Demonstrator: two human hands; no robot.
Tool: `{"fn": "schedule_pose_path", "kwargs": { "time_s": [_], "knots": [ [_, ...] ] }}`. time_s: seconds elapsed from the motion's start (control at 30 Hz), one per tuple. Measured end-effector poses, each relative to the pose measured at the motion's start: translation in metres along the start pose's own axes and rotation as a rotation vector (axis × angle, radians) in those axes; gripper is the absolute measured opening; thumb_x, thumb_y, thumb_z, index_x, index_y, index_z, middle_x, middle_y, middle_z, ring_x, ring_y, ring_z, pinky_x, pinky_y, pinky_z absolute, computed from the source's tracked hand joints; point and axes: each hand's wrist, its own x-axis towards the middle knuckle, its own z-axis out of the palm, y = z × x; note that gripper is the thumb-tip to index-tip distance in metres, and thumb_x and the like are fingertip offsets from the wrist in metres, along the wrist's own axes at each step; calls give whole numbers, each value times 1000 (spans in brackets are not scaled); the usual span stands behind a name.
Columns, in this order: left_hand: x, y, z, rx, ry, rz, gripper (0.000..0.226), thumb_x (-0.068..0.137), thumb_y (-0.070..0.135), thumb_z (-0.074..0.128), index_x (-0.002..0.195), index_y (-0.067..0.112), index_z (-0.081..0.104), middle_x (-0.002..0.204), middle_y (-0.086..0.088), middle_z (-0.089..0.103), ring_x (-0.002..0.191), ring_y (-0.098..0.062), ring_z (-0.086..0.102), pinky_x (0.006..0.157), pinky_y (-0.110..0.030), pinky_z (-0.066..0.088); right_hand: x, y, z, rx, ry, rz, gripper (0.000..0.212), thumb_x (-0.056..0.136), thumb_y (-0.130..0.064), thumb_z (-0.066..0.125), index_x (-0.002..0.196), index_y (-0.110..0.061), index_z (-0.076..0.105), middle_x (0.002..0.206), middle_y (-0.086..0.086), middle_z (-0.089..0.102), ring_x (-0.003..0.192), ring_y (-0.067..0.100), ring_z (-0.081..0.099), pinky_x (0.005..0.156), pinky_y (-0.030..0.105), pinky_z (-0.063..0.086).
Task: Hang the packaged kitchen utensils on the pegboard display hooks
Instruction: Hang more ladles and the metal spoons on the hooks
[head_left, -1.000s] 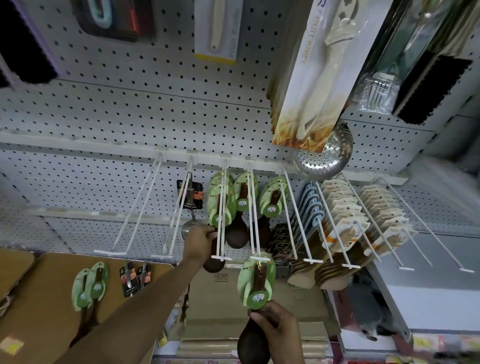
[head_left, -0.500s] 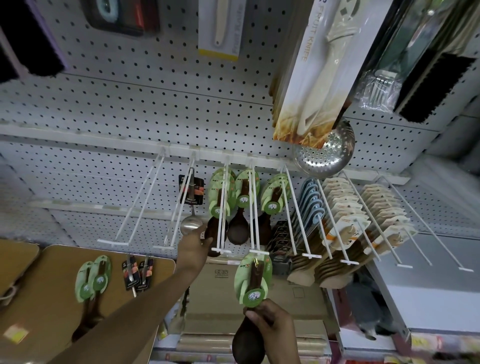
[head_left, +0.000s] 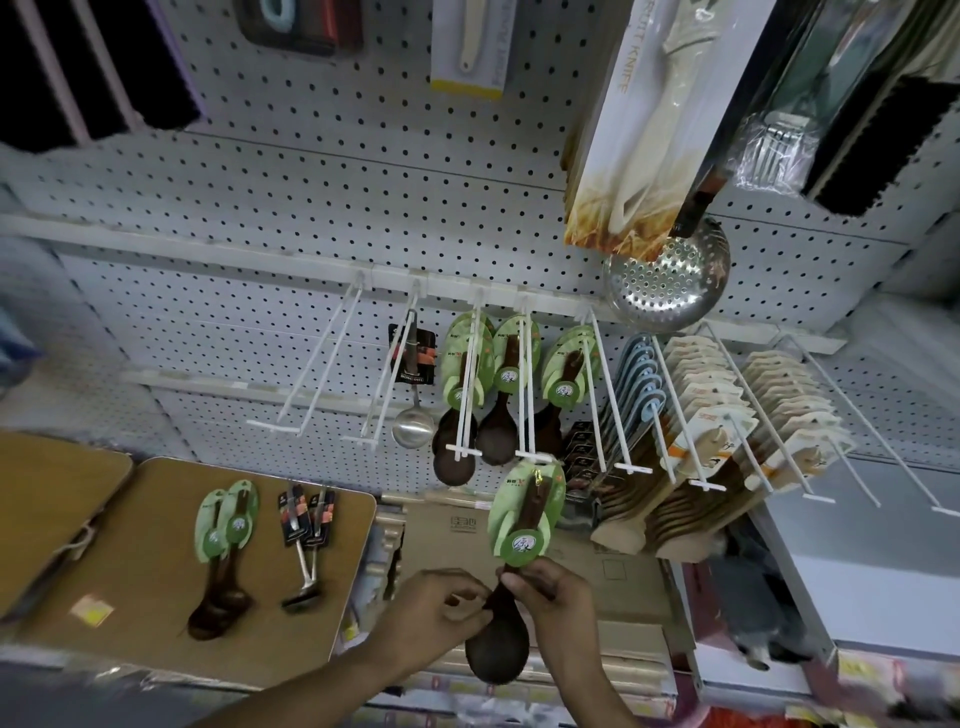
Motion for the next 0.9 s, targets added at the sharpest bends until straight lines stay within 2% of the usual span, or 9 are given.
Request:
{"fn": "schedule_pose_path", "kwargs": {
  "time_s": [0.1,0.23,0.33,0.43,0.57,0.77,0.83,0.9],
  "knots": [
    [-1,8,5,-45,84,-51,11,82,41,72,87,50,68,94,28,71,92,6,65,80,-17,52,0,-3,0,-50,-7,-56,11,83,1,72,74,-6,74,74,8,75,73,15,69,72,29,51],
    [1,17,10,-60,124,-76,14,84,33,73,84,47,70,89,28,72,88,7,66,79,-18,53,1,-1,0,-87,-32,-78,13,85,-4,72,74,-10,74,76,7,75,81,22,71,78,39,54],
    [2,19,13,-51,151,-82,15,86,33,71,77,45,70,81,25,72,81,6,67,75,-21,52,1,-2,1,-107,-40,-98,13,85,-6,72,73,-10,74,76,5,75,80,20,71,78,38,54],
    [2,18,15,-26,164,-88,21,86,35,71,69,47,67,72,24,70,74,1,67,69,-26,49,2,0,-1,-125,-48,-103,12,86,-8,72,74,-10,74,77,5,74,81,21,71,80,43,54],
    [3,17,16,5,187,-84,28,85,38,71,61,49,62,67,23,68,70,-2,66,64,-23,45,4,2,-2,-147,-67,-105,12,86,-10,72,74,-12,75,77,4,74,82,20,71,80,43,55],
    [5,12,17,3,170,-103,17,84,46,68,72,34,71,72,16,71,72,-5,67,68,-31,50,3,6,-1,-143,-67,-98,14,85,-6,73,76,-15,77,77,0,75,80,16,71,76,34,54],
    [5,10,16,-6,159,-95,19,84,48,66,81,31,74,76,16,72,75,-4,67,72,-33,53,2,7,-1,-150,-75,-97,14,84,-6,73,79,-17,78,79,-2,76,82,14,72,78,32,55],
    [5,8,16,0,150,-89,20,84,48,65,81,31,74,77,17,73,76,-2,68,73,-33,53,2,8,0,-185,-96,-105,14,85,-8,72,82,-20,78,82,-5,77,84,11,71,80,33,56]
  ]
}}
